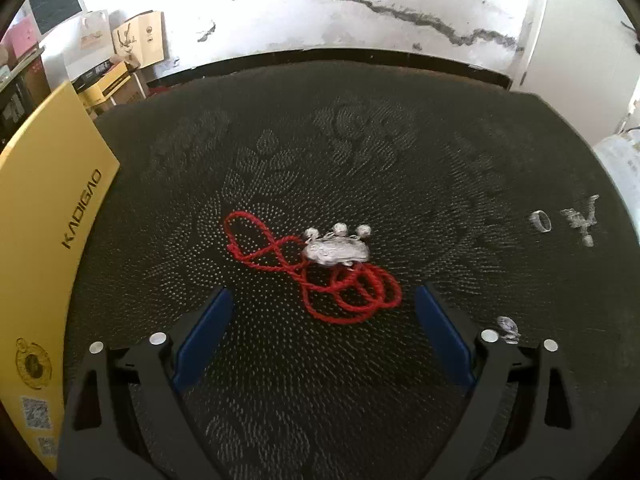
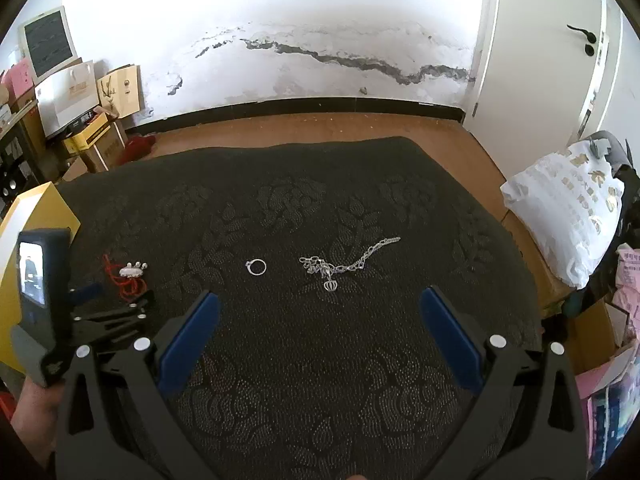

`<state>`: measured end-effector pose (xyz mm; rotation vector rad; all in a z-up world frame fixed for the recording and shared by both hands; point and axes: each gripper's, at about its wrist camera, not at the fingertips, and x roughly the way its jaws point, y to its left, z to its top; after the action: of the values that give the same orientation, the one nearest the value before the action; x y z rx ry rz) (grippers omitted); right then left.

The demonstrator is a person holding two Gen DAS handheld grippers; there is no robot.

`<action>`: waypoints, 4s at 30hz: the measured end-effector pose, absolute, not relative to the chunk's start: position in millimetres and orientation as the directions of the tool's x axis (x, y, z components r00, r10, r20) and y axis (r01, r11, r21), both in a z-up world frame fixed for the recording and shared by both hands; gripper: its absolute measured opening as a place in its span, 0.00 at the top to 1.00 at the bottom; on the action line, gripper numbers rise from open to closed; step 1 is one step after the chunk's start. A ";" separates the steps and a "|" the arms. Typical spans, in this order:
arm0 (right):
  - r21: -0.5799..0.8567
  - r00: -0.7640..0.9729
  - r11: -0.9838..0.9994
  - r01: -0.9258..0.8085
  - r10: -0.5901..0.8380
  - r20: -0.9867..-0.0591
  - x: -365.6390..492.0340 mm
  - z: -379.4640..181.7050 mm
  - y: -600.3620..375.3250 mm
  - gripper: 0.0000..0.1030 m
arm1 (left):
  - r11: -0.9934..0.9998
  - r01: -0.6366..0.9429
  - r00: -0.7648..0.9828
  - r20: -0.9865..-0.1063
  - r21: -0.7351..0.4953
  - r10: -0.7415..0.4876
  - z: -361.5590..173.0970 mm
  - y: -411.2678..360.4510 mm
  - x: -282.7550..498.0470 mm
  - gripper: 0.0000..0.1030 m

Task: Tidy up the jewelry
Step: 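Move the left tool to the red cord necklace and grasp it, then grasp the silver chain with the right tool while the left tool holds the necklace, then carry the red necklace with the left tool over the white box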

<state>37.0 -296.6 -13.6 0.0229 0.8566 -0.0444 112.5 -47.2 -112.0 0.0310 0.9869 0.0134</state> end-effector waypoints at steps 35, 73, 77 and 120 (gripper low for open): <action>-0.007 0.642 0.998 0.067 -0.048 -0.765 47.0 -21.5 -304.5 0.06 | 0.999 -0.028 0.625 -0.780 0.018 0.031 -69.9 -18.8 104.0 0.91; 0.004 0.571 0.997 -0.074 0.046 -0.819 131.3 -112.9 -318.6 0.88 | 0.999 0.047 0.589 -0.808 0.023 -0.009 -71.5 -31.0 100.5 0.91; 0.033 0.566 0.998 -0.061 0.062 -0.822 132.0 -111.1 -321.9 0.89 | 0.999 0.044 0.591 -0.807 0.022 -0.008 -70.7 -30.5 100.7 0.91; 0.047 0.692 0.937 -0.346 0.289 -0.662 62.5 108.2 -86.7 0.91 | 0.983 -0.173 0.658 -0.737 0.057 0.159 67.8 143.5 23.2 0.91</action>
<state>62.5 -86.7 108.2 -0.0837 0.7248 0.3551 23.2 143.5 67.8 -0.0188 0.8323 0.1879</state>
